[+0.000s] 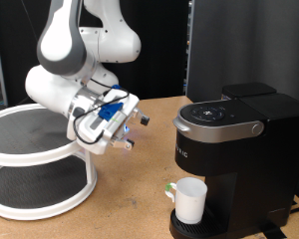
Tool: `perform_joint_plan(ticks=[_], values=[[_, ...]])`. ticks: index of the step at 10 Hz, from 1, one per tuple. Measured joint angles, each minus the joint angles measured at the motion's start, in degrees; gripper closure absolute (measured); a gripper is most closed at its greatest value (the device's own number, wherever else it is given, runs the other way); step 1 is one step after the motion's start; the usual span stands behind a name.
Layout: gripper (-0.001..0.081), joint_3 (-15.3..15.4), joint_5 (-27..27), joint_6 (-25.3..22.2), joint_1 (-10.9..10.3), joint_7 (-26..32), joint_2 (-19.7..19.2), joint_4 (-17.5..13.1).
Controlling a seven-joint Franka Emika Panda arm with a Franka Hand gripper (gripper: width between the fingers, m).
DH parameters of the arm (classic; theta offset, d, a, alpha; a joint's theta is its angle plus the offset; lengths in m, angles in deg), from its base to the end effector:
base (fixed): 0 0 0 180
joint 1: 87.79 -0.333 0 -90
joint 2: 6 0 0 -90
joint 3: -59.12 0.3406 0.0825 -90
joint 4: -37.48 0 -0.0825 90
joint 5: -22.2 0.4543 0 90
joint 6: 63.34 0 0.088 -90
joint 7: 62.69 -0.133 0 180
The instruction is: Make a cup of coffee with the keurig machine
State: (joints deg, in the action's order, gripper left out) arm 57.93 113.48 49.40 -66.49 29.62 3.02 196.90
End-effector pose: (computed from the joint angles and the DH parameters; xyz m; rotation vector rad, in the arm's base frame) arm 0.3957 -0.0674 0.2140 -1.9844 0.0254 -0.8039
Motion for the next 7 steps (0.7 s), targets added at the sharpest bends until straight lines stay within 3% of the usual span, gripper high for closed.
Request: perform_joint_plan(ticks=[3,4,7], values=[[-0.0001,-1.1,-5.3,-0.4,1.1,-5.0,6.3,0.7],[-0.0001,-1.1,-5.0,-0.4,1.1,-5.0,6.1,0.7],[-0.0001,0.1,5.5,-0.3,0.0,-4.7,6.1,0.6]])
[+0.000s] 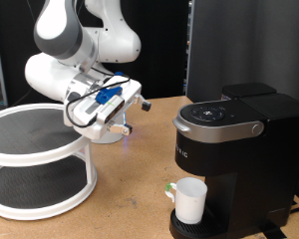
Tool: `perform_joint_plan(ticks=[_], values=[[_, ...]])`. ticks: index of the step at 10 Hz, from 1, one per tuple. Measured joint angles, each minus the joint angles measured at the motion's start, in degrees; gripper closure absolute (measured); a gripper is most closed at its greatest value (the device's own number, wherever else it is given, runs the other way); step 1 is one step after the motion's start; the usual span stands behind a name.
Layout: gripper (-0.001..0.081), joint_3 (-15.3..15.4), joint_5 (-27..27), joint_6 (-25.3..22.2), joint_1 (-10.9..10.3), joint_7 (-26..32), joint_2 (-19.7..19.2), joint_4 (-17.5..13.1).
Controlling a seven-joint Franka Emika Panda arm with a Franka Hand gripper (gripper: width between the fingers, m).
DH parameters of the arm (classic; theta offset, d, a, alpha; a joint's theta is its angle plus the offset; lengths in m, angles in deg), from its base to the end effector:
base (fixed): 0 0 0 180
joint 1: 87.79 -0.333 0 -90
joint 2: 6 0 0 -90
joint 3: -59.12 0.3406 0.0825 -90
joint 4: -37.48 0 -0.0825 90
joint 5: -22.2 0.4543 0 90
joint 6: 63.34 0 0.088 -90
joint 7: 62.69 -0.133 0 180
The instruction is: Make a cup of coffee with the keurig machine
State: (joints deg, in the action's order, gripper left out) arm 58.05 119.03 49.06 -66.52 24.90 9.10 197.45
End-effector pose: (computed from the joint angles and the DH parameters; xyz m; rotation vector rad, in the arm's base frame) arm 0.4081 -0.0710 0.2578 -1.9124 0.1212 -0.9046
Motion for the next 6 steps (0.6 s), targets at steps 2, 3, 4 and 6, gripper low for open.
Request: perform_joint_plan(ticks=[2,3,4,6], values=[[-0.0001,2.3,5.6,1.8,-1.2,0.0,0.9,-0.9],[-0.0001,3.2,6.6,3.4,-1.6,0.0,1.8,-1.0],[-0.0001,3.2,6.1,3.3,-1.5,-0.2,1.6,-1.0],[-0.0001,3.7,-1.8,5.8,-1.5,-3.8,1.9,-1.2]])
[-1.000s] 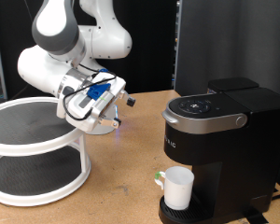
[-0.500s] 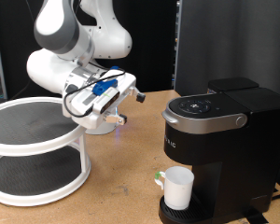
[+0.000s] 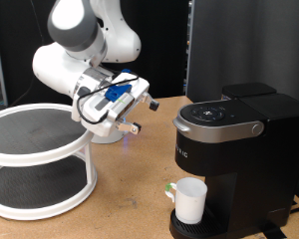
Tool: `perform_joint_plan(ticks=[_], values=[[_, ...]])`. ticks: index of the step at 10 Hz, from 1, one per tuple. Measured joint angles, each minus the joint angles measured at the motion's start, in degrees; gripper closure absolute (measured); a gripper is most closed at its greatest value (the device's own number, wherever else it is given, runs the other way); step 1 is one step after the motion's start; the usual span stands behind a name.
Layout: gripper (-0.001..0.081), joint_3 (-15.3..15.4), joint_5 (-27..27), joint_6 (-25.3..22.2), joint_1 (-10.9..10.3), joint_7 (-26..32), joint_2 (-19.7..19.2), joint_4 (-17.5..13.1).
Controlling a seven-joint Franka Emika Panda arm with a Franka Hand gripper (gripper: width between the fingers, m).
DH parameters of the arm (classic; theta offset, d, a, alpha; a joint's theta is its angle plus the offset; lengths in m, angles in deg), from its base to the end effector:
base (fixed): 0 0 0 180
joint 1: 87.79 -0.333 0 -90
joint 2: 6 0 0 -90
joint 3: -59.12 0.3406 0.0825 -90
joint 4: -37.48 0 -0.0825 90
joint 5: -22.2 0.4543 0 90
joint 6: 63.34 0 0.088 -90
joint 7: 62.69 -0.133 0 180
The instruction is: Make a cup of coffee with the keurig machine
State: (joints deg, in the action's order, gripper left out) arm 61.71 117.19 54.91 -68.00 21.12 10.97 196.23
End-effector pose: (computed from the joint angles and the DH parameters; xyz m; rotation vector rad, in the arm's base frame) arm 0.4207 -0.0532 0.2696 -2.0104 0.0801 -0.8543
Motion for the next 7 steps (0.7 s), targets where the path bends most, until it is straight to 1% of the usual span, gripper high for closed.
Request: perform_joint_plan(ticks=[1,3,5,7], values=[[-0.0001,0.9,-6.5,1.9,0.0,-4.6,0.8,-0.5],[-0.0001,1.9,-8.9,2.2,-0.1,-10.4,3.7,-1.1],[-0.0001,1.9,-11.7,-0.1,0.0,-17.1,7.3,-2.1],[-0.0001,1.9,-13.8,-2.2,0.0,-22.4,10.7,-3.2]])
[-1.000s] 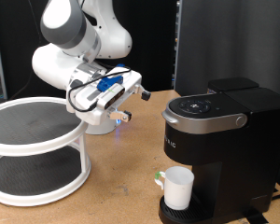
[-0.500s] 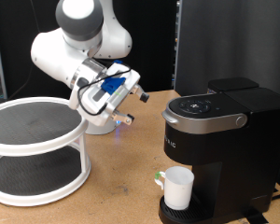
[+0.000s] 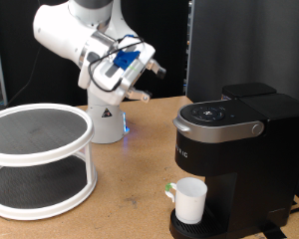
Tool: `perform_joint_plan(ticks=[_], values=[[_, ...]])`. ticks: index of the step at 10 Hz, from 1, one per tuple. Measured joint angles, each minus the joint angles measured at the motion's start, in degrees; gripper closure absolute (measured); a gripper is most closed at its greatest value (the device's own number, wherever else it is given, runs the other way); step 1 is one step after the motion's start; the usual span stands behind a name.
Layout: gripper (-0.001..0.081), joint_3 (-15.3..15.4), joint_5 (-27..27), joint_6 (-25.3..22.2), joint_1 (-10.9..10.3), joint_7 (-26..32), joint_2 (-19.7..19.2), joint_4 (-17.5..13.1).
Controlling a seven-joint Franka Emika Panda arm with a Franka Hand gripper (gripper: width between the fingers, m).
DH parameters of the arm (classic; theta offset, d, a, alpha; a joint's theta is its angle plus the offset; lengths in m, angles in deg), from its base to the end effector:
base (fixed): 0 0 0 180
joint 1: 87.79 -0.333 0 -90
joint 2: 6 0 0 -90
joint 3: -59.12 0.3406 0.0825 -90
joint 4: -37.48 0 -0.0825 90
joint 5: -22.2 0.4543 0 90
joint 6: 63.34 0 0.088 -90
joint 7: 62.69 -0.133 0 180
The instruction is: Make a cup of coffee with the keurig machine
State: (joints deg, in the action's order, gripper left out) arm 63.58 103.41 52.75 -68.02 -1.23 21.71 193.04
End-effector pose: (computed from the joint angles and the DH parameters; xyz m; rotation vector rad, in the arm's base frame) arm 0.4310 -0.0381 0.3617 -2.0614 0.0552 -0.6871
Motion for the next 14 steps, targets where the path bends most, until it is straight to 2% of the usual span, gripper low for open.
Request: perform_joint_plan(ticks=[3,5,7,10,11,12,14], values=[[-0.0001,-0.6,-1.2,-1.9,0.0,-5.2,4.1,-0.6],[-0.0001,0.0,-3.3,-1.1,0.0,-3.5,4.1,-0.7],[-0.0001,4.4,-10.9,3.3,-0.1,-1.4,4.8,-2.1],[-0.0001,10.9,-28.0,2.9,0.5,-4.9,5.2,-6.4],[-0.0001,10.6,-25.7,2.9,0.5,-4.8,5.2,-6.1],[-0.0001,10.6,-25.7,2.9,0.5,-3.4,5.2,-6.1],[-0.0001,12.6,-32.6,2.9,0.4,-1.2,5.2,-7.7]])
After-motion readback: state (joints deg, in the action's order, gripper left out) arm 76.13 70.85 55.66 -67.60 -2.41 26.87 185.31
